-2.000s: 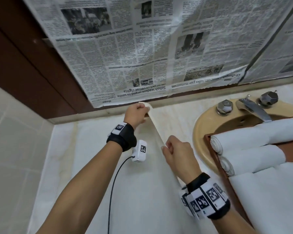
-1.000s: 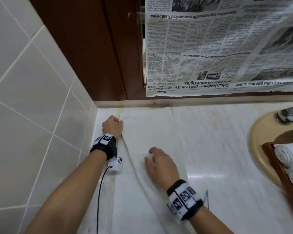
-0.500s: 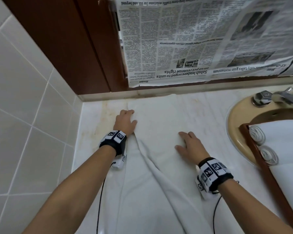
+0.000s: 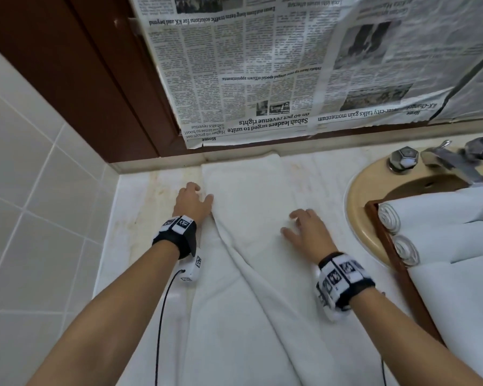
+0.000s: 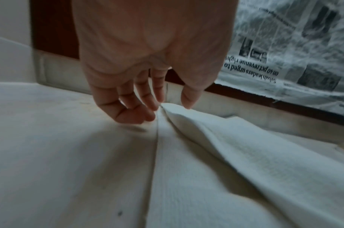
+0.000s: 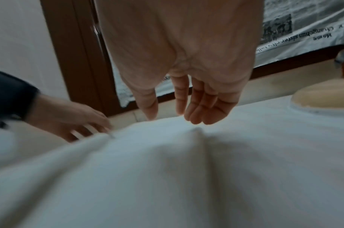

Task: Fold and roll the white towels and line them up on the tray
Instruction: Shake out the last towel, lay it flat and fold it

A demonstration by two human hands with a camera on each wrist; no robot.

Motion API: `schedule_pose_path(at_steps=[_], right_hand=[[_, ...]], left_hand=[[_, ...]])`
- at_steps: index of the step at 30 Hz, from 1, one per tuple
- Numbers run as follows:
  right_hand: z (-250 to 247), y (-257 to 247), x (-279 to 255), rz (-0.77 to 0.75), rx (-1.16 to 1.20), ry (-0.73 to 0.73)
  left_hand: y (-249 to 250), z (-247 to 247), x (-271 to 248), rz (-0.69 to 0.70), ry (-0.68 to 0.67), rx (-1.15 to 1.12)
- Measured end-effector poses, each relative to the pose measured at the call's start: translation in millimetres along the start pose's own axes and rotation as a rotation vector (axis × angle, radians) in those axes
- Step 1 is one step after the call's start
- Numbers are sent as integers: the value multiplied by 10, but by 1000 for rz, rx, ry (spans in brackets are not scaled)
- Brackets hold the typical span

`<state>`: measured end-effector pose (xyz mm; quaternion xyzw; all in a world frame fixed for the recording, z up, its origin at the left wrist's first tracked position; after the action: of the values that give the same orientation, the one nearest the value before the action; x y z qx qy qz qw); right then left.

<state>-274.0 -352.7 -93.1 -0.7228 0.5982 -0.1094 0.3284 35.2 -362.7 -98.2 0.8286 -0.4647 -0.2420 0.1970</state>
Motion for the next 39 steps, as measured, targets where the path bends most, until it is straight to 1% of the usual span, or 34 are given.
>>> schedule_pose_path(at_steps=[1,3,5,7,9,11,12,15,17,22,26,31,33,35,36,38,39], right_hand=[[78,-84,-197,-18,49,-24],[267,-274,-574,-28,62,-159],[439,-395,-853,3,2,-287],[536,-446,-1011,41,-60,-328],[576,-463,-1108,85,-52,-307],[579,-496,-1195,118,26,-266],[581,-538,-1227,113,58,-243],[612,-760,-1322,55,120,-215],[660,-934,-1375,35,134,-209],[809,-1430,-1464,25,95,-161],[1053,-1761,-1585,-72,18,-195],[1549,-1639,-1679,-76,-138,-315],[1657,-1546,-1733,-46,-83,-329],[1672,-1443,-1770,5,6,-290],[1652,-1407,-1792,7,4,-286],[1595,-1334,-1821,-40,-12,-322],[1544,-1298,-1840,-52,42,-322]], left_hand=[[-30,-23,-59,-31,-33,15],[-94,-33,-160,-72,-124,36],[-124,-12,-265,-59,-196,46],[-154,25,-372,-42,-222,28],[-200,43,-446,-57,-220,-45],[-204,70,-499,-69,-220,-122],[-174,75,-522,-46,-230,-135],[-150,86,-576,-11,-283,-125],[-162,55,-597,4,-283,-130],[-271,4,-608,34,-283,-113],[-394,-29,-574,32,-246,-96],[-457,-58,-544,52,-228,-58],[-445,-46,-554,51,-199,-11],[-439,-43,-563,46,-167,37],[-440,-36,-567,50,-157,62],[-435,-9,-582,71,-134,98],[-436,12,-600,87,-121,105]])
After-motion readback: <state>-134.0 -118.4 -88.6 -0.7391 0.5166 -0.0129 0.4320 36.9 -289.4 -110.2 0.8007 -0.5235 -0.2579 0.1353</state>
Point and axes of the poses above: each hand's wrist, its own x-axis towards the middle knuckle, its own z-axis out of the palm, y = z × x, the point moved 3 cm from there along x, towards the middle knuckle, and after that the axes turned 2 degrees about z, right-handed, at the moved point
